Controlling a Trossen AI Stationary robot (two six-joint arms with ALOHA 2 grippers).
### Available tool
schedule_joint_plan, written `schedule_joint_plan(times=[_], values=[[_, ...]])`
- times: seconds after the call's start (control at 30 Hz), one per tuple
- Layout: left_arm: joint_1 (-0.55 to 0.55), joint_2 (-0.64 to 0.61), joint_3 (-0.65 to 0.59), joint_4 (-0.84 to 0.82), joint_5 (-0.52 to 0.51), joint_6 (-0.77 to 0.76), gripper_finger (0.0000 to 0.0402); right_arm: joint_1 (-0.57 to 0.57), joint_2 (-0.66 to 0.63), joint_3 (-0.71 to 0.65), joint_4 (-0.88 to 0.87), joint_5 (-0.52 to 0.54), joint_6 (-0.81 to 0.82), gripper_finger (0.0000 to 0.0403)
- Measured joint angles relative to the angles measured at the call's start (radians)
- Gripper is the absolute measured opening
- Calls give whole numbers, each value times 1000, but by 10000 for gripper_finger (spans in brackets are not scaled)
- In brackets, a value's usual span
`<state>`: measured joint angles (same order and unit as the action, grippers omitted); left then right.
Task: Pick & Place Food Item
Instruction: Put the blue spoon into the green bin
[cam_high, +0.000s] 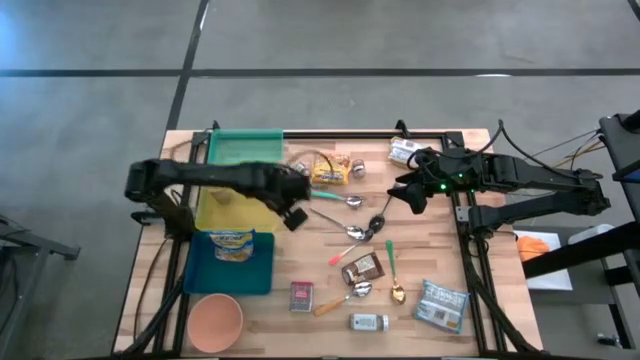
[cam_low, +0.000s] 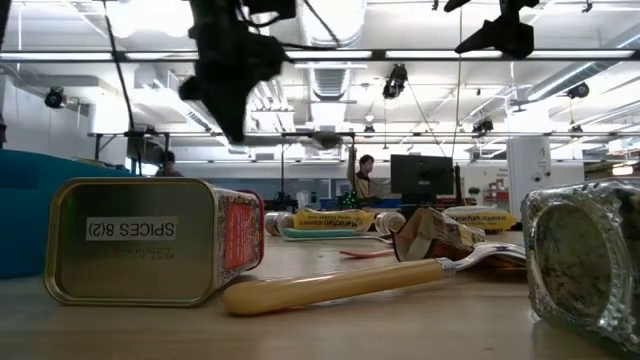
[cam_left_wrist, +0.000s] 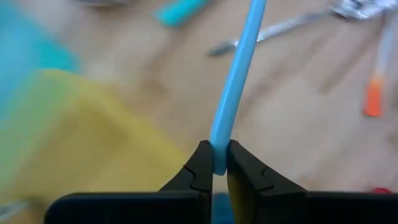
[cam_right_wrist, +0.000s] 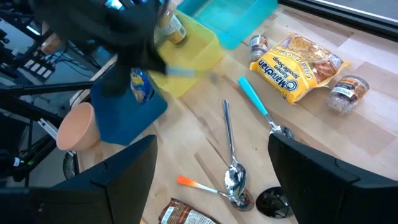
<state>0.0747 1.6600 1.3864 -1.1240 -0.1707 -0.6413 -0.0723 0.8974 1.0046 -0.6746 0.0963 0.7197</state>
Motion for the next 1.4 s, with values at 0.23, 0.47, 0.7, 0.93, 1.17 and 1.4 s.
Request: schedule_joint_plan(times=[0.23,0.47,0.7,0.93,1.17,1.4], values=[[223,-139,-2,-168,-39,204,25,0,0,0,3,0,-6,304],[456,-188,-76,-249,-39,394,25,0,0,0,6,0,-6,304],[582,-191,-213,-183,-39,551,24,0,0,0,7,0,6,304],[621,-191,-307,-80,-40,645,24,0,0,0,8,0,27,304],[628,-190,-330,-67,-47,725,24,0,0,0,20,0,40,304],[628,-154,-326,-61,-47,782,24,0,0,0,66,0,48,304]])
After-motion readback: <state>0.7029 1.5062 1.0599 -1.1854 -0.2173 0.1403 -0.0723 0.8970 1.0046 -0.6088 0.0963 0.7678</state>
